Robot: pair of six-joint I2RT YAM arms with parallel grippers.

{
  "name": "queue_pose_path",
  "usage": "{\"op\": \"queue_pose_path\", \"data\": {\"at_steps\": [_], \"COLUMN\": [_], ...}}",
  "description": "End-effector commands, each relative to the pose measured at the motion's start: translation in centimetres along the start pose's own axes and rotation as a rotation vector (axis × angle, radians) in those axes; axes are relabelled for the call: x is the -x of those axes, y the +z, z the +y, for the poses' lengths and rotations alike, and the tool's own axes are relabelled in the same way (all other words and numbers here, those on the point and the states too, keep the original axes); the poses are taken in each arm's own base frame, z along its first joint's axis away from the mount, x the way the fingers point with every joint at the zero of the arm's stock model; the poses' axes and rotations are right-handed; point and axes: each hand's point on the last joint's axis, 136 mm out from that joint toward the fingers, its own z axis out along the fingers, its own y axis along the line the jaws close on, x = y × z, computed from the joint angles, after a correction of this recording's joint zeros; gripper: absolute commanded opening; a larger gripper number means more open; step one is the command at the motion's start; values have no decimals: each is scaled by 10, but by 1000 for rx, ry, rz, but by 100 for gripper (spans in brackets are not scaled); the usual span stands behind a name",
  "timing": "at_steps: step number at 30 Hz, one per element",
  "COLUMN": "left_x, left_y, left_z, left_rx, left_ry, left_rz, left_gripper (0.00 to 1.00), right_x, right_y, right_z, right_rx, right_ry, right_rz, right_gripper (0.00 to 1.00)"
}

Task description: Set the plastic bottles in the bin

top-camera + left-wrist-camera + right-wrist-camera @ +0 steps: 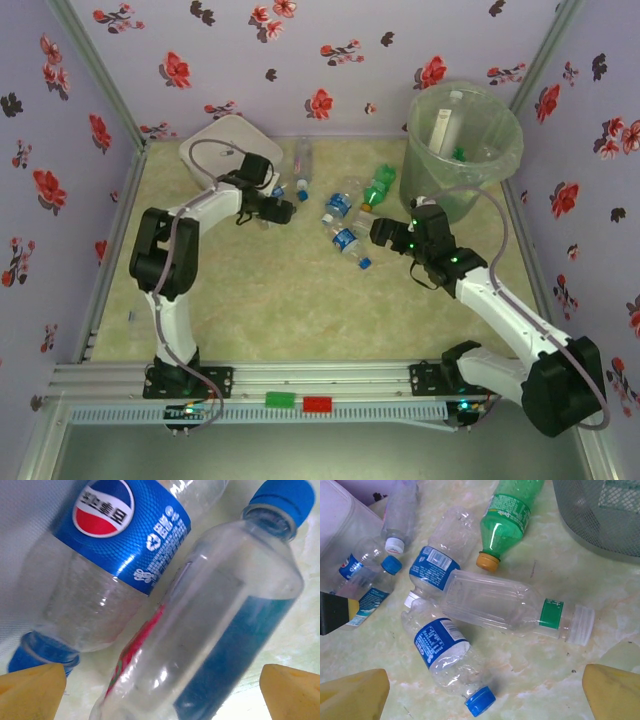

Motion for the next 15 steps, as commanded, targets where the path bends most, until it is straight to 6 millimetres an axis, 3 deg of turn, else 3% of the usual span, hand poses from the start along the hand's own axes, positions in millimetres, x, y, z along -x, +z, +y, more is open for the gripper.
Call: {"op": "queue_pose_path", "data": {"at_steps": [1, 8, 15], "left_x": [0, -15, -24], "left_y": [3, 22, 26], "left_z": [-7, -22, -31], "left_rx": [-25, -69, -83], "left_ry": [16, 18, 31], "left_rz": [20, 72, 91], "left_gripper": [99, 90, 64], "right_x": [5, 4, 3], "right_y": [0, 1, 8], "right_z": [4, 1, 8], "right_rx": [6, -10, 31], "right_ry": [6, -6, 13], "right_rz": [-26, -25, -23], "right_gripper": [100, 100, 100]}}
